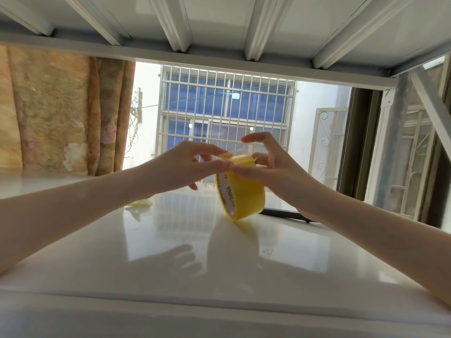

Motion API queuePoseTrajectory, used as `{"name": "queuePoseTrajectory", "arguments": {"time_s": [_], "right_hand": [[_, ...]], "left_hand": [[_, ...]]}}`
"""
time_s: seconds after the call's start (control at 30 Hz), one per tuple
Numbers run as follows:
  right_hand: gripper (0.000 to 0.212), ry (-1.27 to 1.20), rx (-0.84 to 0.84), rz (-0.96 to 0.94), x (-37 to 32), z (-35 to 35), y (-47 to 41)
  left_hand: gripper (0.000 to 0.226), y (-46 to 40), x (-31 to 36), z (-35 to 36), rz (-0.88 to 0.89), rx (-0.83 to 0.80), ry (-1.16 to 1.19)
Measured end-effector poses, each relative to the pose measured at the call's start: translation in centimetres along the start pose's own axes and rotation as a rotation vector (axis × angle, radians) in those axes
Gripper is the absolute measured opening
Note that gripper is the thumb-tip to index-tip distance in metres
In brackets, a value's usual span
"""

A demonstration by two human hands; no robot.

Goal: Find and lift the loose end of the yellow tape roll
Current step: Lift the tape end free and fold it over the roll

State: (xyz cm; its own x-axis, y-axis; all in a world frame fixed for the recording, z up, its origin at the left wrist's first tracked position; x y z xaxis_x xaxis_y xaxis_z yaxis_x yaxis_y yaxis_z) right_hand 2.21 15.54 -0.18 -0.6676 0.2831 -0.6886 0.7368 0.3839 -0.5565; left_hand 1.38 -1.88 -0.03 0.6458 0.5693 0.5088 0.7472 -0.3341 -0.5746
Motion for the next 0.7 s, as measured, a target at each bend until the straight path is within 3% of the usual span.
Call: {"name": "queuePoseTrajectory", "arguments": {"time_s": [0.2, 0.3, 0.47, 0.7], "right_hand": [[0.069, 0.14, -0.004, -0.056, 0.2, 0.0, 0.23], [0.074, 0.238, 0.001, -0.103, 0.05, -0.02, 0.35], [0.077, 0.335, -0.022, -0.144, -0.1, 0.01, 0.61], [0.072, 0.421, -0.017, -0.143, -0.1, -0.34, 0.72]], "left_hand": [[0.04, 0.07, -0.3, -0.13, 0.082, 0.049, -0.106], [0.031, -0.11, -0.24, 0.0, 0.156, 0.099, -0.103], [0.006, -0.06, -0.24, 0.04, 0.153, 0.128, 0.002], [0.008, 0.08, -0.2, 0.61, 0.135, 0.01, 0.044]]}}
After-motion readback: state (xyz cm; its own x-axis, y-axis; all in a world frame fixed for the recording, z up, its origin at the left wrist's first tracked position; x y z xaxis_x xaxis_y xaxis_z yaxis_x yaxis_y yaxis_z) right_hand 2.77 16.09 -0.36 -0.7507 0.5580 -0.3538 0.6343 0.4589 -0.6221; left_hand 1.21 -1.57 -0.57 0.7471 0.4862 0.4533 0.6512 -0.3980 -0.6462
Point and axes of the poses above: each hand's wrist, its own y-axis away from the middle knuckle, its own z-axis out of the palm, x = y × z, the point moved 1 cm from there along -y, towards the middle knuckle, and after that the axes turned 3 degrees about -y, right-handed, at the moved point
